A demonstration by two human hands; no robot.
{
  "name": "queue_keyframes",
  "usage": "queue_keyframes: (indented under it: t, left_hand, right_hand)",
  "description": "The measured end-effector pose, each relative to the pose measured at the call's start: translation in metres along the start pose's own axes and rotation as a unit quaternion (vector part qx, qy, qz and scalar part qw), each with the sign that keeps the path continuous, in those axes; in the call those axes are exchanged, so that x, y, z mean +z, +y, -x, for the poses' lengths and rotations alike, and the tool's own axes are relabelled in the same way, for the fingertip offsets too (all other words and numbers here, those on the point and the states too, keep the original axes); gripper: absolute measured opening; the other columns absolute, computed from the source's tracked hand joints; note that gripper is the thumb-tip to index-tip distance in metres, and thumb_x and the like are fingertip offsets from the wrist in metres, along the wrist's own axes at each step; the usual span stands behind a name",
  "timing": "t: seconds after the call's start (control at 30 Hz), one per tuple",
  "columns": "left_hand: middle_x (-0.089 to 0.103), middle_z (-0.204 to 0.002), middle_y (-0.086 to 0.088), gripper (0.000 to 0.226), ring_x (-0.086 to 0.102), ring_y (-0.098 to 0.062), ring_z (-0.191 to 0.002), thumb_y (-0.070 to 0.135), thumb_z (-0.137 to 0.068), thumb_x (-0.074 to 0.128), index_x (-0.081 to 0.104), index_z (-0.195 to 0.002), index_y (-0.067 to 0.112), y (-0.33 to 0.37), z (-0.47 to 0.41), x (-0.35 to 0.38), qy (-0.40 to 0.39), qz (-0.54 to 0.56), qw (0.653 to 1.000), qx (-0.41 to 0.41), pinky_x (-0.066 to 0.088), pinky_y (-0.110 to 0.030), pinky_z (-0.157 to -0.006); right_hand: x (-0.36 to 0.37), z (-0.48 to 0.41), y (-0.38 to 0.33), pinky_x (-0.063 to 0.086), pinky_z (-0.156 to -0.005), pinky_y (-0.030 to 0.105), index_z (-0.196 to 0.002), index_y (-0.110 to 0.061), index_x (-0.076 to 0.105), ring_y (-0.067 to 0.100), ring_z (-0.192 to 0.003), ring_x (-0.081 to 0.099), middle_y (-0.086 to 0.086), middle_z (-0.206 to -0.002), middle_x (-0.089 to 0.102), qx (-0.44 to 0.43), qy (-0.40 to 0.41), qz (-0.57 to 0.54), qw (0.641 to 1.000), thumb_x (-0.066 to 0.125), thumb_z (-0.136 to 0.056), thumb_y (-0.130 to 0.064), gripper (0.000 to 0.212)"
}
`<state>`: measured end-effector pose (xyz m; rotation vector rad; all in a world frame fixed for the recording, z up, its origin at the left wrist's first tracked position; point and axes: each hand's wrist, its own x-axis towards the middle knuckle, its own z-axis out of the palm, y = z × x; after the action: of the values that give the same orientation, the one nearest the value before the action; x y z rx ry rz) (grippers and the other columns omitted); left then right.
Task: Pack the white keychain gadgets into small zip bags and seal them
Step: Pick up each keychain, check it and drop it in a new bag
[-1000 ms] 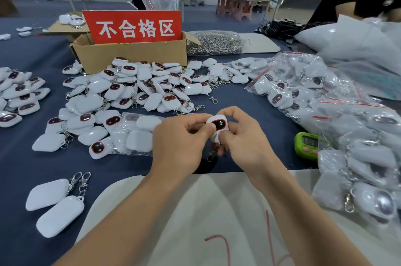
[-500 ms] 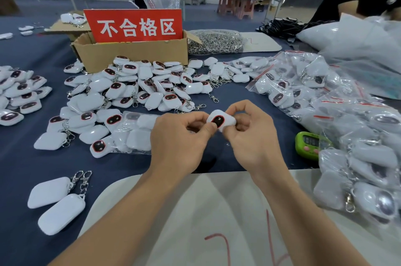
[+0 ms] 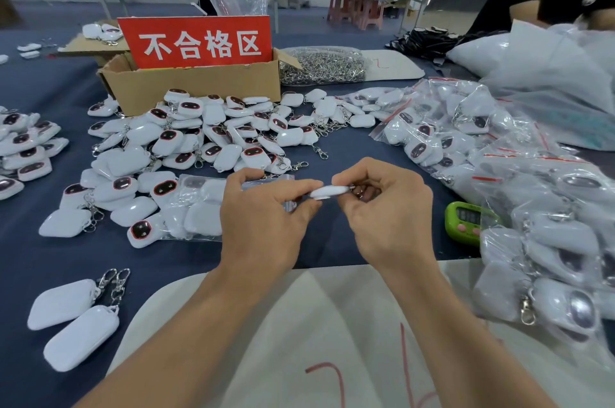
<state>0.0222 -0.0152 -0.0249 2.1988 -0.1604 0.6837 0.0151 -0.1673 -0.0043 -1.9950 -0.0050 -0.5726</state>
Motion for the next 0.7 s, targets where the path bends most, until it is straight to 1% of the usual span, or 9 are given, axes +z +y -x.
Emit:
queue_keyframes:
  t: [0.13,0.23,0.27,0.33,0.4,0.43,0.5,0.57,0.7]
  left_hand:
    - [0.058,-0.077,0.049,0.027,0.034,-0.003,-0.110,0.028,-0.079,0.084,0.077,-0.096,0.049,-0.001,0.001,0.002,-0.016,0.002,1.000,-0.001,0.025,0.003,-0.087]
    - [0.054,-0.086,0.048,0.047,0.048,-0.010,-0.107,0.018,-0.077,0.086,0.075,-0.113,0.045,0.003,0.000,-0.001,-0.011,0.000,1.000,0.027,0.035,-0.006,-0.086]
    - [0.055,-0.096,0.047,0.055,0.052,-0.006,-0.106,0.012,-0.076,0.086,0.073,-0.120,0.042,0.004,0.000,-0.002,-0.011,0.006,0.998,0.056,0.037,-0.009,-0.087]
    - [0.064,-0.113,0.034,0.052,0.049,0.015,-0.111,0.010,-0.077,0.083,0.074,-0.122,0.033,0.005,0.000,-0.001,-0.006,0.020,0.992,0.122,0.038,-0.015,-0.093]
    - [0.072,-0.110,0.024,0.035,0.041,0.030,-0.108,0.025,-0.079,0.081,0.077,-0.114,0.032,0.007,0.002,0.000,-0.003,0.036,0.988,0.147,0.036,-0.017,-0.093]
    - [0.073,-0.104,0.023,0.025,0.041,0.029,-0.103,0.034,-0.083,0.078,0.077,-0.108,0.035,0.008,0.002,0.000,-0.003,0.042,0.989,0.145,0.034,-0.014,-0.092]
    - [0.071,-0.092,0.015,0.016,0.045,0.013,-0.095,0.047,-0.091,0.066,0.075,-0.096,0.035,0.007,0.003,0.001,-0.007,0.032,0.992,0.125,0.031,-0.007,-0.088]
    - [0.068,-0.076,0.012,0.030,0.047,-0.003,-0.091,0.056,-0.096,0.055,0.074,-0.091,0.033,0.003,0.002,0.000,-0.035,0.016,0.997,0.074,0.035,-0.012,-0.082]
    - [0.063,-0.072,0.019,0.042,0.053,-0.010,-0.088,0.063,-0.100,0.044,0.072,-0.088,0.033,0.001,0.001,-0.002,-0.069,0.038,0.996,0.038,0.037,-0.018,-0.071]
  right_hand:
    - [-0.002,-0.002,0.002,0.046,-0.054,0.015,-0.073,-0.029,0.076,0.005,-0.057,0.060,-0.012,-0.066,0.070,0.035,-0.025,-0.013,0.999,0.078,-0.078,0.001,0.031]
    - [-0.006,-0.004,-0.001,0.047,-0.058,0.017,-0.077,-0.027,0.078,0.005,-0.060,0.064,-0.007,-0.071,0.076,0.113,-0.071,-0.117,0.984,0.082,-0.077,-0.005,0.023]
    - [-0.006,-0.004,-0.003,0.045,-0.057,0.016,-0.080,-0.026,0.079,0.005,-0.059,0.062,-0.005,-0.071,0.076,0.140,-0.085,-0.151,0.975,0.082,-0.078,-0.009,0.018]
    - [-0.008,-0.005,-0.004,0.041,-0.058,0.021,-0.083,-0.019,0.079,0.011,-0.057,0.052,0.000,-0.070,0.071,0.190,-0.105,-0.197,0.956,0.079,-0.084,-0.017,0.003]
    - [-0.008,-0.005,-0.003,0.039,-0.057,0.026,-0.083,-0.012,0.079,0.017,-0.061,0.045,0.008,-0.070,0.065,0.218,-0.110,-0.220,0.944,0.073,-0.090,-0.018,0.011]
    - [-0.008,-0.006,-0.002,0.039,-0.056,0.026,-0.081,-0.011,0.079,0.017,-0.060,0.046,0.008,-0.068,0.065,0.219,-0.108,-0.218,0.945,0.070,-0.093,-0.019,0.017]
    - [-0.010,-0.006,-0.005,0.041,-0.054,0.022,-0.077,-0.012,0.078,0.016,-0.058,0.048,0.007,-0.064,0.066,0.201,-0.107,-0.209,0.951,0.066,-0.097,-0.023,0.027]
    - [-0.012,-0.006,-0.006,0.043,-0.055,0.018,-0.076,-0.013,0.078,0.013,-0.058,0.050,0.007,-0.064,0.066,0.173,-0.119,-0.195,0.958,0.065,-0.098,-0.023,0.028]
    - [-0.015,-0.006,-0.006,0.044,-0.059,0.020,-0.080,-0.014,0.079,0.014,-0.062,0.053,0.008,-0.062,0.064,0.162,-0.144,-0.181,0.959,0.073,-0.089,-0.009,0.012]
